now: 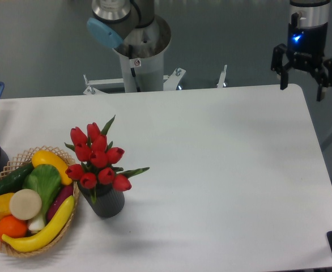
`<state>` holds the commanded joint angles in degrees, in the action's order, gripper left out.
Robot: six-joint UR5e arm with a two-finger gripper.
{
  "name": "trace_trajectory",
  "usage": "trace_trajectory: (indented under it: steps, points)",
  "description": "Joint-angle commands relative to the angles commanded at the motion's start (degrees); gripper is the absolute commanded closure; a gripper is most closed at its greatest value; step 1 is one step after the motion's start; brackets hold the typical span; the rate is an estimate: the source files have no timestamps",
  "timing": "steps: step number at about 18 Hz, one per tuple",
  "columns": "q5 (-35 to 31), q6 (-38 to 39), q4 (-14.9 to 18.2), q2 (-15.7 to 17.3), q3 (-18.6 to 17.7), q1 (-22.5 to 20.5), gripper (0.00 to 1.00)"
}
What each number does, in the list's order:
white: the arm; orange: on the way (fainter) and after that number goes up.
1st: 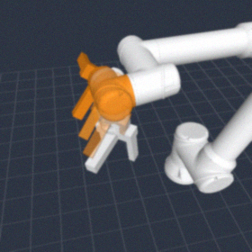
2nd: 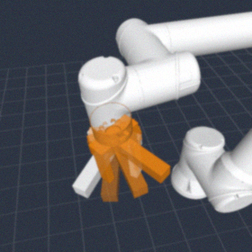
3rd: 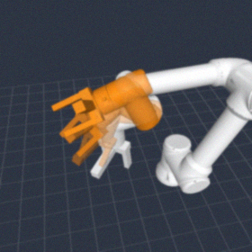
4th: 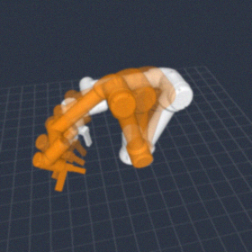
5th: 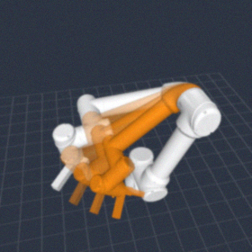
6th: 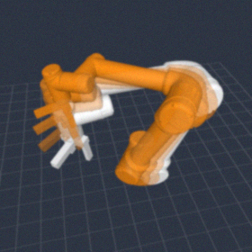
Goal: Pick up the flowers from the vase
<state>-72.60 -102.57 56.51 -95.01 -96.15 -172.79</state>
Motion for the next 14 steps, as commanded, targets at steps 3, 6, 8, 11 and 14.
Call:
trace_trajectory:
  steps: [3, 6, 8, 11, 14]
  points:
    - [-0.1, 0.1, 0.1, 0.0, 0.0, 0.0, 0.00]
    - [0.0, 0.1, 0.1, 0.0, -0.1, 0.0, 0.00]
    - [0.0, 0.1, 0.1, 0.1, -0.6, 0.0, 0.00]
    - [0.2, 0.2, 0.1, 0.1, -1.0, -0.2, 0.00]
    - [1.4, 0.6, 0.1, 0.0, -1.1, -0.2, 0.00]
